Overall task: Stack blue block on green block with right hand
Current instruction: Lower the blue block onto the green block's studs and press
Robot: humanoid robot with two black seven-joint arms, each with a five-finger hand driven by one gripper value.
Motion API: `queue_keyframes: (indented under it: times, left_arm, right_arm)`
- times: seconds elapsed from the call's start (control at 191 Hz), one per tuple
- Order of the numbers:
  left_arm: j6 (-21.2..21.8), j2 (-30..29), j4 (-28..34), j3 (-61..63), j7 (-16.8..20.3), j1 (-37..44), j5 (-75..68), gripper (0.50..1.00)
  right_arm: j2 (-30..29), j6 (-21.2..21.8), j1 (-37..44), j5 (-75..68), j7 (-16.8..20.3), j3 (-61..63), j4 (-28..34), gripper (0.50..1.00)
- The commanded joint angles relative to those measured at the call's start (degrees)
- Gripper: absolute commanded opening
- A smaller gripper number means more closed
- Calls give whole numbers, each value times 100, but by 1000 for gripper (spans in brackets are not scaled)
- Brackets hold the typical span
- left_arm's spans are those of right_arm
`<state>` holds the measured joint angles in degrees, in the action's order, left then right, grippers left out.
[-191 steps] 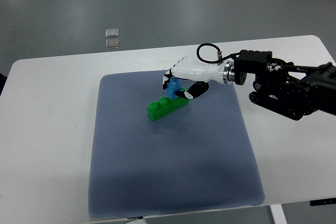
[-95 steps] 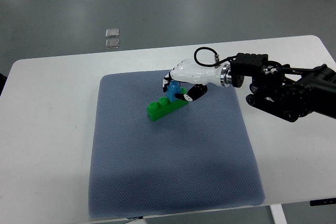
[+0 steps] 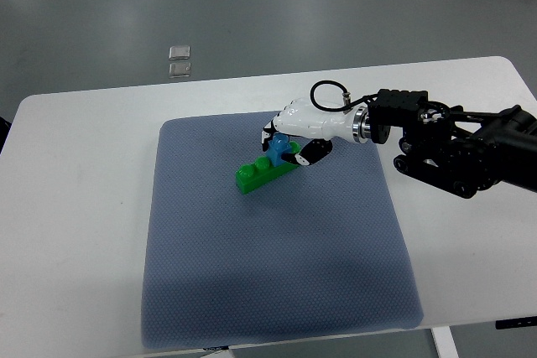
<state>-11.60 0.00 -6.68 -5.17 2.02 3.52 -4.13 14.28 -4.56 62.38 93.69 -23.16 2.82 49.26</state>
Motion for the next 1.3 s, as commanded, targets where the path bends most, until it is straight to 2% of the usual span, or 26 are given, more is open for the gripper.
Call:
queue_keyframes:
  times: [0.0, 0.781, 0.865, 0.912, 0.943, 0.954, 0.964, 1.017, 1.027, 1.059, 1.2, 1.294]
  left_arm:
    - [0, 0, 0, -2, 0, -1, 0, 1000]
    - [0, 0, 0, -2, 0, -1, 0, 1000]
    - [0, 0, 0, -2, 0, -1, 0, 1000]
    - [0, 0, 0, -2, 0, -1, 0, 1000]
    - [0, 0, 0, -2, 0, -1, 0, 1000]
    - [0, 0, 0, -2, 0, -1, 0, 1000]
    - [0, 0, 0, 7, 0, -1, 0, 1000]
    - [0, 0, 0, -2, 0, -1, 0, 1000]
    - [0, 0, 0, -2, 0, -1, 0, 1000]
    - [0, 0, 0, -2, 0, -1, 0, 1000]
    - [0, 0, 0, -2, 0, -1, 0, 1000]
    - [0, 0, 0, -2, 0, -1, 0, 1000]
  right_arm:
    - [-13, -19, -7, -9, 40, -1, -48, 500]
    - [-171, -159, -77, 0, 40, -98, -206, 511]
    - [-163, -159, -77, -9, 75, -89, -197, 543]
    - [-163, -159, -77, -18, 75, -80, -197, 582]
    - [-154, -159, -68, -44, 75, -71, -197, 627]
    - [-154, -159, -68, -44, 75, -71, -197, 627]
    - [-154, -159, -68, -53, 75, -71, -197, 652]
    - [-145, -159, -68, -70, 75, -71, -197, 695]
    - [-145, -159, -68, -70, 75, -71, -197, 723]
    - [-136, -159, -60, -79, 75, -71, -197, 766]
    - [-119, -151, -42, -97, 66, -54, -180, 829]
    - [-110, -151, -42, -106, 66, -54, -180, 850]
